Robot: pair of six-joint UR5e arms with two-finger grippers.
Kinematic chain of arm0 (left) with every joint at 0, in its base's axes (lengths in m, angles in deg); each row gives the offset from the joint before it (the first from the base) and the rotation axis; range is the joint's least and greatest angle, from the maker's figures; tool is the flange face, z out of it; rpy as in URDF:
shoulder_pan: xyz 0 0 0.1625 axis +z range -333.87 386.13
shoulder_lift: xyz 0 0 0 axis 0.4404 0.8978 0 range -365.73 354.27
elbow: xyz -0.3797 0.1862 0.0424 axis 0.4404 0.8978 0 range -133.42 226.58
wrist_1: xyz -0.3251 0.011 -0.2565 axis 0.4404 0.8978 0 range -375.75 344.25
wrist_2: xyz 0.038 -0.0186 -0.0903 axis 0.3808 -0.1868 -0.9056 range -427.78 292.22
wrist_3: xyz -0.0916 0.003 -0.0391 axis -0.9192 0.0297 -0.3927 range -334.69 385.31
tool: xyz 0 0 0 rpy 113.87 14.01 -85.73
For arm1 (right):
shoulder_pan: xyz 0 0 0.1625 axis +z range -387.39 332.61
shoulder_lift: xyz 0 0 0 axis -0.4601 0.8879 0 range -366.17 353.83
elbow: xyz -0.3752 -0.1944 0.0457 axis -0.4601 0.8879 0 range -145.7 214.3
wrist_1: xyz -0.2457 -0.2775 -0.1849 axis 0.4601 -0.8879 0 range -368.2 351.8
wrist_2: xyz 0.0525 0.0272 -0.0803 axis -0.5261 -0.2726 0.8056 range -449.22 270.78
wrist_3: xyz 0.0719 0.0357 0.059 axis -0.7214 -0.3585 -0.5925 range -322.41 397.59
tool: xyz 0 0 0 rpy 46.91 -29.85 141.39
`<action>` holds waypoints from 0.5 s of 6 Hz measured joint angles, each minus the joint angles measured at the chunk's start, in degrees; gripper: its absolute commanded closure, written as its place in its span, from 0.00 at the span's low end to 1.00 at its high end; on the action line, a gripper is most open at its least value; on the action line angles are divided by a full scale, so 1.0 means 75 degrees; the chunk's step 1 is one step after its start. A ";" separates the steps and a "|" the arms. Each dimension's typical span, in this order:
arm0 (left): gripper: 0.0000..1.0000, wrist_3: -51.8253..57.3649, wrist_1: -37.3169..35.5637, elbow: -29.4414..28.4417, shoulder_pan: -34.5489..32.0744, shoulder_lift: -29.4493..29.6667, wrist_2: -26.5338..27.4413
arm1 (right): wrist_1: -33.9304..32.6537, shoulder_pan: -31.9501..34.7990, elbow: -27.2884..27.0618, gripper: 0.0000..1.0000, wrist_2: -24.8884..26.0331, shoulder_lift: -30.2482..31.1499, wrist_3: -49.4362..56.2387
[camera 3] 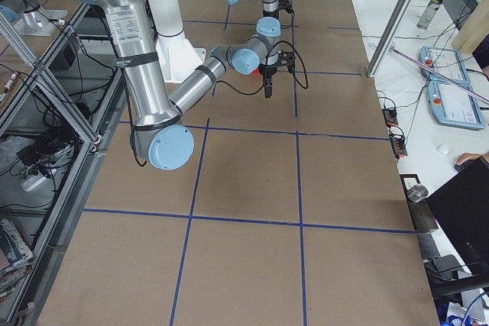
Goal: Form red blocks into L shape at center
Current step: 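Carry the cube with the left gripper beside the pair's far cube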
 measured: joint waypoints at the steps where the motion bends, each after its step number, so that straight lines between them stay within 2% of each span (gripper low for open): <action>1: 0.97 -0.1275 -0.0019 0.0004 0.0147 0.0077 0.0077 | 0.0003 0.0000 0.0003 0.00 0.0008 0.0007 0.0000; 3: 0.98 -0.3383 -0.0012 -0.0087 0.0206 0.0077 0.0087 | 0.0007 -0.0001 -0.0018 0.00 0.0015 0.0014 -0.0009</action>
